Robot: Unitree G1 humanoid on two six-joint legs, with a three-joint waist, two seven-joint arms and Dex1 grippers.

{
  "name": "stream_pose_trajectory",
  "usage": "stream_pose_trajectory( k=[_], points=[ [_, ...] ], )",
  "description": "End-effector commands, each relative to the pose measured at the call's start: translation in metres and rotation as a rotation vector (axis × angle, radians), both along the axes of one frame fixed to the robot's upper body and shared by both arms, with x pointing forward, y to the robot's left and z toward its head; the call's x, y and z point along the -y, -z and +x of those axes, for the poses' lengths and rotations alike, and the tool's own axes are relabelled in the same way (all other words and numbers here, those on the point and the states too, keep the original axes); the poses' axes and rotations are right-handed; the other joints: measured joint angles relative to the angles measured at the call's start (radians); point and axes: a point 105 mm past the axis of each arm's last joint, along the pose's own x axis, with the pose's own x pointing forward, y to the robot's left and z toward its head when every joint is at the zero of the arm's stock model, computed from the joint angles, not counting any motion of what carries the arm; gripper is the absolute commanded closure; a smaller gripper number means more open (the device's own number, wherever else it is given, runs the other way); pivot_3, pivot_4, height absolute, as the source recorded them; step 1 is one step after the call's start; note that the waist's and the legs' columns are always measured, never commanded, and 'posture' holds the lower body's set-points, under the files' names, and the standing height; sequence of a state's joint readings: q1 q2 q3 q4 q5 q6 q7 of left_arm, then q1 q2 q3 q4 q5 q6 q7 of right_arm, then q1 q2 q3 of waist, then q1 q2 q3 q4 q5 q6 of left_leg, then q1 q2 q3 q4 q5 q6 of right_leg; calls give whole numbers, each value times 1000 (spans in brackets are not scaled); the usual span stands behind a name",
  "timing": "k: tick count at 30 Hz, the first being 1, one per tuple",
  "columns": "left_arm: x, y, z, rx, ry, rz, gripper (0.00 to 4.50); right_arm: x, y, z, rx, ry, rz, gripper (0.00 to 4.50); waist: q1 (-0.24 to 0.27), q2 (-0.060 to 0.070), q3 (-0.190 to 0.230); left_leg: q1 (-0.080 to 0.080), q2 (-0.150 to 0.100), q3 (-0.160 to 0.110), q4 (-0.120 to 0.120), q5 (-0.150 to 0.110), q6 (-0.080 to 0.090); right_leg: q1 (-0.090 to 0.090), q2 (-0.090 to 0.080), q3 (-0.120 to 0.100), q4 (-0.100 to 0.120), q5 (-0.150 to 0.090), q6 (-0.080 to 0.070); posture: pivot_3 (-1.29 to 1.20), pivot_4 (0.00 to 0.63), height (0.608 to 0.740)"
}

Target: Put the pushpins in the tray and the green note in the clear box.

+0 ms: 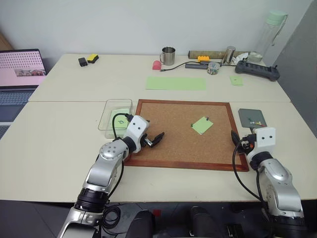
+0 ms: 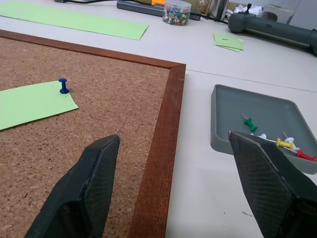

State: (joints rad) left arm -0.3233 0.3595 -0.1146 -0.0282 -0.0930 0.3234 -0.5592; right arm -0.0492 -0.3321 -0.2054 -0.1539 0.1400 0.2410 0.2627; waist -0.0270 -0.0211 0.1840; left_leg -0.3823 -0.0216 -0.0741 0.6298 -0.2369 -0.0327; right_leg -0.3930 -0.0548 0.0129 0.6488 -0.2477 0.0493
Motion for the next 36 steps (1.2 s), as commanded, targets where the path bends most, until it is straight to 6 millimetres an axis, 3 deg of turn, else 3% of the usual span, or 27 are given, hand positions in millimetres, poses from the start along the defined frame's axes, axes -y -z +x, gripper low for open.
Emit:
stream_pose_trajectory(
  k=[1,34,36],
  points=[
    [4,-12,2,51,11,-21,295,3,-17,-1,64,-3,-18,843,0,0,0,0,0,0,0,0,0,0,0,0,0,0,0,0,150,740],
    [16,-34,-8,31,146,-149,295,-8,-22,4,86,-12,20,843,0,0,0,0,0,0,0,0,0,0,0,0,0,0,0,0,150,740],
    [18,-38,-8,39,160,-168,647,-11,-23,6,88,-32,9,843,0,0,0,0,0,0,0,0,0,0,0,0,0,0,0,0,150,740]
  ],
)
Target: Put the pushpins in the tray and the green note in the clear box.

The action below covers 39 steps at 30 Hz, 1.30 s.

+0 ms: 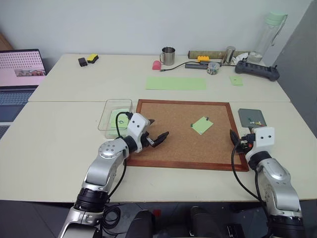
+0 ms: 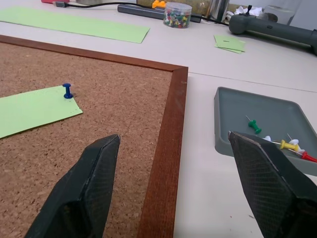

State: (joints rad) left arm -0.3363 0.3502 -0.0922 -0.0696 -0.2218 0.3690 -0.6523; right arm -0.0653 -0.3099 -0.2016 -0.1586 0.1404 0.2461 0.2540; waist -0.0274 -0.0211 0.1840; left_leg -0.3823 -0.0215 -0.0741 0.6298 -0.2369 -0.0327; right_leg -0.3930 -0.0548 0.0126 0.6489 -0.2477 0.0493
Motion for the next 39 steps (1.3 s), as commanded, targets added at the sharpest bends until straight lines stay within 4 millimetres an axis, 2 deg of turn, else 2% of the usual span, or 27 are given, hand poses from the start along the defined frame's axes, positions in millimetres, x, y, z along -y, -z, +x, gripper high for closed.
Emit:
stream_pose_trajectory(
  k=[1,5,6,10,17,21,27,32,39],
  points=[
    [6,-22,0,70,41,-47,795,-7,-20,5,72,-40,-19,843,0,0,0,0,0,0,0,0,0,0,0,0,0,0,0,0,150,740],
    [14,-17,-4,50,80,-53,1552,-9,-25,10,85,-47,-15,843,0,0,0,0,0,0,0,0,0,0,0,0,0,0,0,0,150,740],
    [15,-15,-4,44,80,-55,1831,-14,-29,14,94,-65,-18,843,0,0,0,0,0,0,0,0,0,0,0,0,0,0,0,0,150,740],
    [20,-9,-3,38,82,-49,2348,-27,-37,24,117,-121,-29,843,-4,0,0,0,0,1,0,0,0,0,0,1,0,0,0,0,150,740],
    [31,2,0,16,112,-43,3727,-56,-45,49,125,-222,30,843,-2,0,0,0,0,1,0,0,0,0,0,0,0,0,0,0,150,740],
    [39,13,-2,-18,154,2,4417,-60,-41,59,92,-250,26,843,-2,0,0,0,0,0,0,0,0,0,0,0,0,0,0,0,150,740],
    [35,28,-4,-73,187,59,4468,-73,-31,71,43,-307,18,843,-2,0,0,0,0,1,0,0,0,0,0,0,0,0,0,0,150,740],
    [33,47,-7,-134,196,123,4468,-76,-20,76,2,-312,23,843,-3,0,0,0,0,1,0,0,0,0,0,0,0,0,0,0,150,740],
    [35,43,-6,-125,193,129,4468,-84,-6,81,-51,-344,25,843,-3,1,-1,1,0,1,0,0,0,0,0,1,0,0,0,0,150,740]
  ],
)
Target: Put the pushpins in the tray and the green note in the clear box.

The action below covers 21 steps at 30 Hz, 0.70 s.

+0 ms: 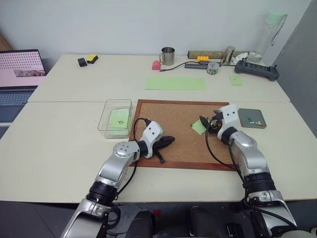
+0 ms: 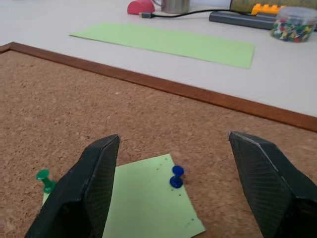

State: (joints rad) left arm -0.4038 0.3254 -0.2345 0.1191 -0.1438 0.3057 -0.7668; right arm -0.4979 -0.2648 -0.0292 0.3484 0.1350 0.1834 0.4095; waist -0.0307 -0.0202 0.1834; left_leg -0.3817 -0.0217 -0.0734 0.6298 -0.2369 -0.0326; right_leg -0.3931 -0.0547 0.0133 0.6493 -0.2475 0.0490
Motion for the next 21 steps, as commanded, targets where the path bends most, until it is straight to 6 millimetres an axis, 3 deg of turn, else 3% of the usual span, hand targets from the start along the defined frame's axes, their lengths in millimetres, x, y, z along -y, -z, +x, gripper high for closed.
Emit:
stream_pose_trajectory(
  k=[1,3,6,15,21],
  points=[
    [3,4,-3,-24,11,18,4468,-6,-7,6,28,-28,-13,843,0,0,0,0,0,0,0,0,0,0,0,0,0,0,0,0,150,740],
    [2,3,-4,-19,13,22,4468,-6,-4,8,15,-33,-12,843,0,0,0,0,0,0,0,0,0,0,0,0,0,0,0,0,150,740],
    [0,3,-3,-14,2,22,4500,-6,-4,9,12,-31,-4,1282,0,0,0,0,0,0,0,0,0,0,0,0,0,0,0,0,150,740],
    [5,3,-5,-20,5,15,4500,-5,-8,8,24,-33,2,3288,0,0,0,0,0,0,0,0,0,0,0,0,0,0,0,0,150,740],
    [5,5,-5,-24,4,28,4500,-4,-12,8,38,-30,9,4376,0,0,0,0,0,0,0,0,0,0,0,0,0,0,0,0,150,740]
  ],
)
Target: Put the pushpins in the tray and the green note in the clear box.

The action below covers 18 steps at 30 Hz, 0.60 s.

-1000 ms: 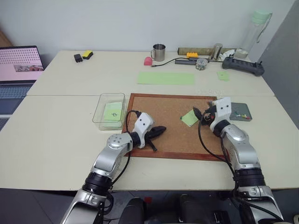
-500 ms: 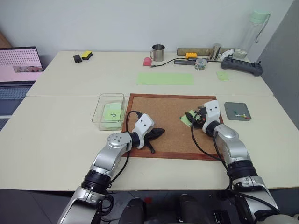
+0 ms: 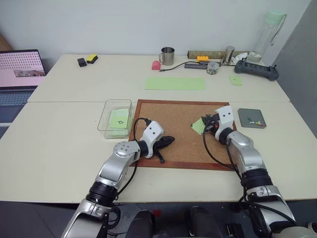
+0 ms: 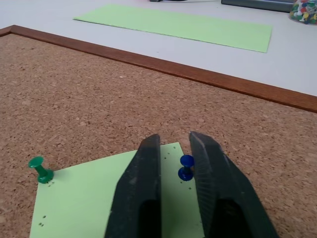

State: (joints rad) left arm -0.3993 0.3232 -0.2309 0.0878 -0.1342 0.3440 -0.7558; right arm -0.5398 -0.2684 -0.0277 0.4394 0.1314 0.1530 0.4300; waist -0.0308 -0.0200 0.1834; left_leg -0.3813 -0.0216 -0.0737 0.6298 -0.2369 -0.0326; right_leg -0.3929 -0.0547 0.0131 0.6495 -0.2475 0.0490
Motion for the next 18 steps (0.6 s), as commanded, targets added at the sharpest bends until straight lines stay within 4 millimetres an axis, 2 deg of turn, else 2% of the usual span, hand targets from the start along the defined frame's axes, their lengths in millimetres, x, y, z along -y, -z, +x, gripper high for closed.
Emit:
stream_pose_trajectory(
  k=[1,6,13,18],
  points=[
    [5,6,-4,-18,17,20,4500,-4,-18,2,62,-18,15,4452,0,0,0,0,0,0,0,0,0,0,0,0,0,0,0,0,150,740],
    [4,7,-3,-19,14,24,4500,-7,-26,2,97,-23,3,4452,0,0,0,0,0,0,0,0,0,0,0,0,0,0,0,0,150,740],
    [4,8,-3,-22,14,27,4500,-16,-49,-6,174,-56,50,4452,0,0,0,0,0,0,0,0,0,0,0,0,0,0,0,0,150,740],
    [5,9,-3,-26,19,26,4500,-14,-59,-10,196,-48,65,4452,-2,0,0,0,0,-1,0,0,0,-1,0,0,0,0,0,0,150,740]
  ],
)
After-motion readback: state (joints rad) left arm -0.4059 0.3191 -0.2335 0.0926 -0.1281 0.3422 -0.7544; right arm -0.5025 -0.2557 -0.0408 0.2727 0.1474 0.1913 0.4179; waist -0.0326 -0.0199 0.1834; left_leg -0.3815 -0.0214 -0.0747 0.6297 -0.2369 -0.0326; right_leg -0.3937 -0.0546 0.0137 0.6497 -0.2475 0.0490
